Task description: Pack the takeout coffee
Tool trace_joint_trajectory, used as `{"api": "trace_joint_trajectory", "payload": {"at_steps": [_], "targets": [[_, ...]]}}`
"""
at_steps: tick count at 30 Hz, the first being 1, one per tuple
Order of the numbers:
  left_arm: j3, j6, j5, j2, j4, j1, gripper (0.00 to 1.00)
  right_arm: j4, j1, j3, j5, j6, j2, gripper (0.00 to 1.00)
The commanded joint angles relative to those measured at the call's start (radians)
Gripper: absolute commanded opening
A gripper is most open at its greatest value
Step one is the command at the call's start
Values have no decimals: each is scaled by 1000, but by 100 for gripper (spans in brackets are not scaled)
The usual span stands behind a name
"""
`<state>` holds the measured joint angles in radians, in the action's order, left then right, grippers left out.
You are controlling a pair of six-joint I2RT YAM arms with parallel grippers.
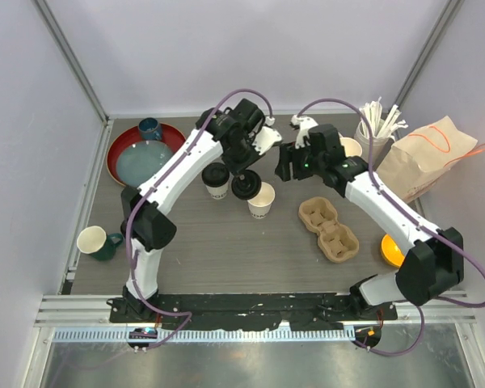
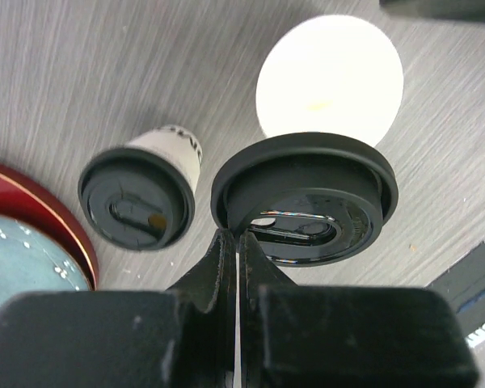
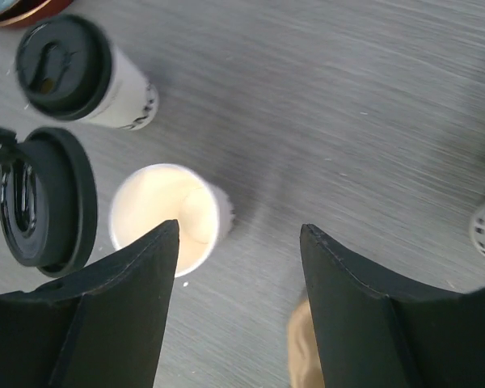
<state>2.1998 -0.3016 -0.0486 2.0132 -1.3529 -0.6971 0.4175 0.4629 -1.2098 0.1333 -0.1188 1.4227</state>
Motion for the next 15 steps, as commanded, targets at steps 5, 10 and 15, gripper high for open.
{"api": "trace_joint_trajectory", "payload": {"at_steps": [5,10,15], "targets": [[221,35,24,179,-170,-90,0,-74,-136,78,37,-67,-64,67],[245,48,39,223,-173,-90,0,-128,-167,130,86,-90,-90,67],[242,56,42,213,-192,-90,0,-132,-165,141,155,-68,-102,66]]}}
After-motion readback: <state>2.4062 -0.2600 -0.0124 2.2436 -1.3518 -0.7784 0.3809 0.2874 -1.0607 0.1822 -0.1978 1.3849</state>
